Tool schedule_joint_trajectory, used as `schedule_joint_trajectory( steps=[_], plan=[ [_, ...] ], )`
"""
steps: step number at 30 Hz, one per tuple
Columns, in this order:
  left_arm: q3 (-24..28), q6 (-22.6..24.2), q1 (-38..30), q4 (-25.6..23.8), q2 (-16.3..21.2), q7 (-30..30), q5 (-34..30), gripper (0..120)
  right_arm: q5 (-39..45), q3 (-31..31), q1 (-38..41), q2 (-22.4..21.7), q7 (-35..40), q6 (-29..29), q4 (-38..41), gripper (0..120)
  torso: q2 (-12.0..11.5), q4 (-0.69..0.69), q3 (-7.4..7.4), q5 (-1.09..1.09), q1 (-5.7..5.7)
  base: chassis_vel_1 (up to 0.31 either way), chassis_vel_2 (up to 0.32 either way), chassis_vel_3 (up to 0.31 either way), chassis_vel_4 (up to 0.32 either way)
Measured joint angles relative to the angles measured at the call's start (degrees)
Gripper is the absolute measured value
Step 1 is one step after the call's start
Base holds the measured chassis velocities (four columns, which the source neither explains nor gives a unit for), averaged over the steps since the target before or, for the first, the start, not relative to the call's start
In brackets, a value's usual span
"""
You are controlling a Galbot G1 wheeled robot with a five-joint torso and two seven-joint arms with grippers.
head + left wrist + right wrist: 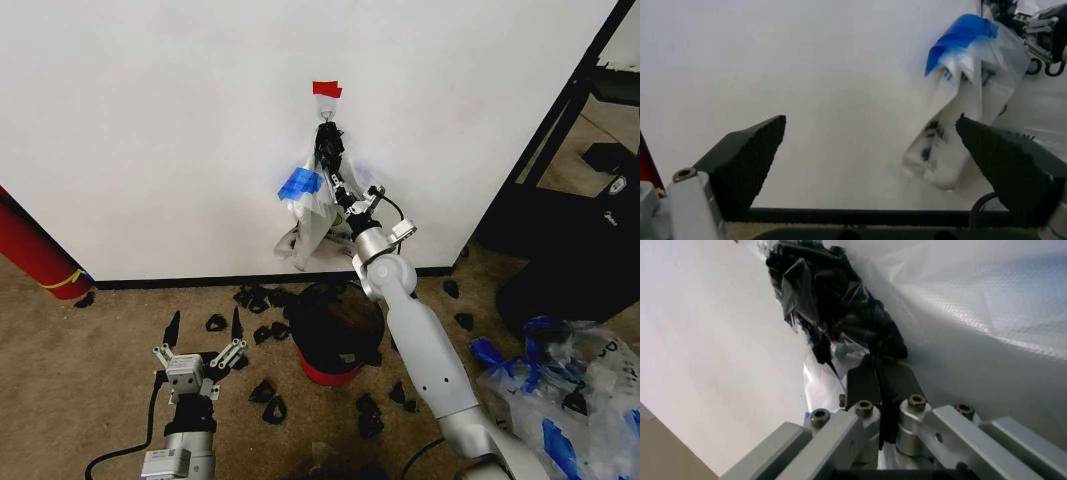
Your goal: Pick up the garbage bag from the wall and place it over the trash bin.
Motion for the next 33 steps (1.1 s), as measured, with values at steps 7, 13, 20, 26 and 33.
schedule_joint_trajectory(
  steps=[7,13,20,26,33],
  plan=[
    [0.1,0.0,0.3,-0.1,0.0,0.0,0.3,100,0.7,0.6,-0.9,-0.2,0.1,0.0,1.5,18,0.0,0.00,0.00,0.00,0.00,0.000,0.000,0.000,0.000],
    [0.1,-0.1,0.3,-0.1,0.0,0.0,0.5,100,1.8,1.3,-1.6,-0.5,0.0,-0.3,2.1,37,0.0,0.00,0.00,0.00,0.00,0.000,0.000,0.000,0.000],
    [0.2,-0.1,0.3,-0.1,-0.2,0.1,0.6,100,2.4,1.4,-1.4,-0.2,-0.4,-0.7,1.7,63,0.0,0.01,0.00,0.00,0.00,0.000,0.000,0.000,0.000],
    [0.2,-0.2,0.3,-0.1,-0.1,0.1,0.7,100,2.4,1.4,-1.6,-0.2,-0.3,-0.8,1.6,45,0.0,0.00,0.00,0.00,0.00,0.000,0.000,0.000,0.000],
    [0.4,-0.2,0.3,0.0,-0.1,0.1,0.8,100,2.7,1.7,-1.6,-0.4,-0.2,-0.9,1.6,24,0.0,0.00,0.00,0.00,0.00,0.000,0.000,0.000,0.000]
  ],
)
